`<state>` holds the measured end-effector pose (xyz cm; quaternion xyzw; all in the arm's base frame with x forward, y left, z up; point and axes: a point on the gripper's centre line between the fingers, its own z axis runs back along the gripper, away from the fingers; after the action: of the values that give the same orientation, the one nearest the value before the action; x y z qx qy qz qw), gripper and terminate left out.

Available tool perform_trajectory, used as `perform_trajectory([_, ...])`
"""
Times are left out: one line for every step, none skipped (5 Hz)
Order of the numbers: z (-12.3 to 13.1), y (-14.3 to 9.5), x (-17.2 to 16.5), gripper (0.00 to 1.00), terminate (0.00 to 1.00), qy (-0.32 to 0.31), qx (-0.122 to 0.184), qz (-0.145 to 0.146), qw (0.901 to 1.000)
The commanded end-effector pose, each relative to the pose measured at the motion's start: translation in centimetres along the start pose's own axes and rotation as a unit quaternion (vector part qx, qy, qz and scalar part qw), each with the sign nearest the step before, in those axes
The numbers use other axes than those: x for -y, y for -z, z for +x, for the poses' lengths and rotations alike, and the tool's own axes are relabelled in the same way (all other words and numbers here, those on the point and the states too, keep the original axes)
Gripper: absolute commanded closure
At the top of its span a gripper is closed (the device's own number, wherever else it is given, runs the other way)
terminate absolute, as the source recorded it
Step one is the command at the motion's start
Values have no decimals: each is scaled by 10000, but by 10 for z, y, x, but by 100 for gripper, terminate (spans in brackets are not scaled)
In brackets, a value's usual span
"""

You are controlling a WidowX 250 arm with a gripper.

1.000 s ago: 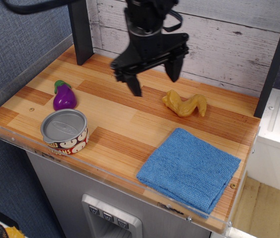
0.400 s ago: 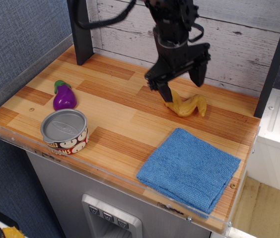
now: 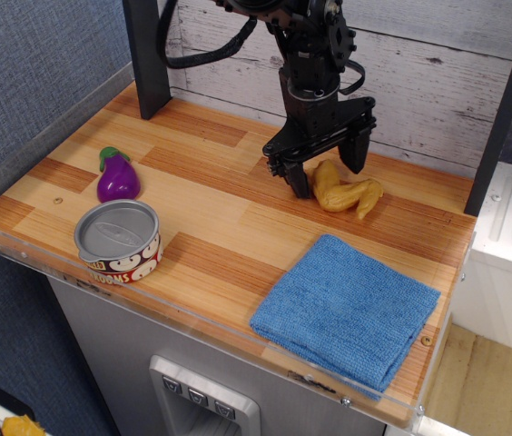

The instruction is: Move the yellow wings and keep it aside on the table.

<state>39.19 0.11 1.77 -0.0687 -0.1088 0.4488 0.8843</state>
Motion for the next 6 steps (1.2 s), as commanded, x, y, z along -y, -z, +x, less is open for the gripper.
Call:
perform_trajectory([7, -10, 4, 0, 0, 30, 78, -3, 10000])
perform_trajectory([7, -13, 3, 100, 0, 100, 63, -12, 9999])
perform_trajectory([11, -17, 1, 100, 0, 369, -51, 34, 9993])
perform_trajectory([20, -33, -1, 100, 0, 837, -137, -154, 9963])
perform_trajectory([28, -40, 6, 100, 0, 1641, -165, 13, 9863])
perform_trajectory([33, -51, 11, 100, 0, 2145, 7, -71, 9767])
